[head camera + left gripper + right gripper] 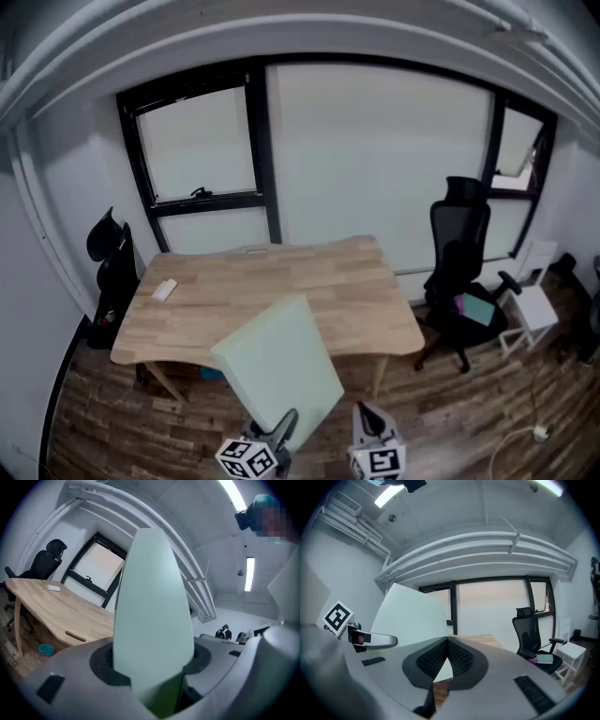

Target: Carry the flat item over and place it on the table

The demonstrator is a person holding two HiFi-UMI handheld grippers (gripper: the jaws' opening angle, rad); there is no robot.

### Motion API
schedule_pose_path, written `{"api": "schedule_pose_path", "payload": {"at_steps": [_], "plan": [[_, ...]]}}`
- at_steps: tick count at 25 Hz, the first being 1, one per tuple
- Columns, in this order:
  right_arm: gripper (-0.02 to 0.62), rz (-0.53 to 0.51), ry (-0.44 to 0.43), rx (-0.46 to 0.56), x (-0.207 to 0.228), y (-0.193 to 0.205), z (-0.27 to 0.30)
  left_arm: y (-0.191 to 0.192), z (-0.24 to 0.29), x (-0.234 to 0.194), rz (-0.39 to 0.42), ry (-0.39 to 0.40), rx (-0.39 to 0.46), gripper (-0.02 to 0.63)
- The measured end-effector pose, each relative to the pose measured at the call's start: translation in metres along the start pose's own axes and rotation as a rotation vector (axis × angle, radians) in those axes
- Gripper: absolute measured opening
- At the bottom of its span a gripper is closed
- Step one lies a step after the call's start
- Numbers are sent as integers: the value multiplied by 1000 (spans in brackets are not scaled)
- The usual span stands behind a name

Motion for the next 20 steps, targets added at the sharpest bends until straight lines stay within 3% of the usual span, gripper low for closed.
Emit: {"api": "schedule_pose_path", "payload": {"at_steps": [20], "plan": [[-3, -26, -41, 28, 6, 2, -2, 2, 1, 10, -7, -33, -1, 261]]}}
Point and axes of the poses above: the fingertips, and each gripper's own axes: z forward along the fingers, x to its right, y out of its underside, the point moved 9 cm from there along -z, backward along the fingers, and after that the axes turned 3 degrees about x, right-handed, at the moved point
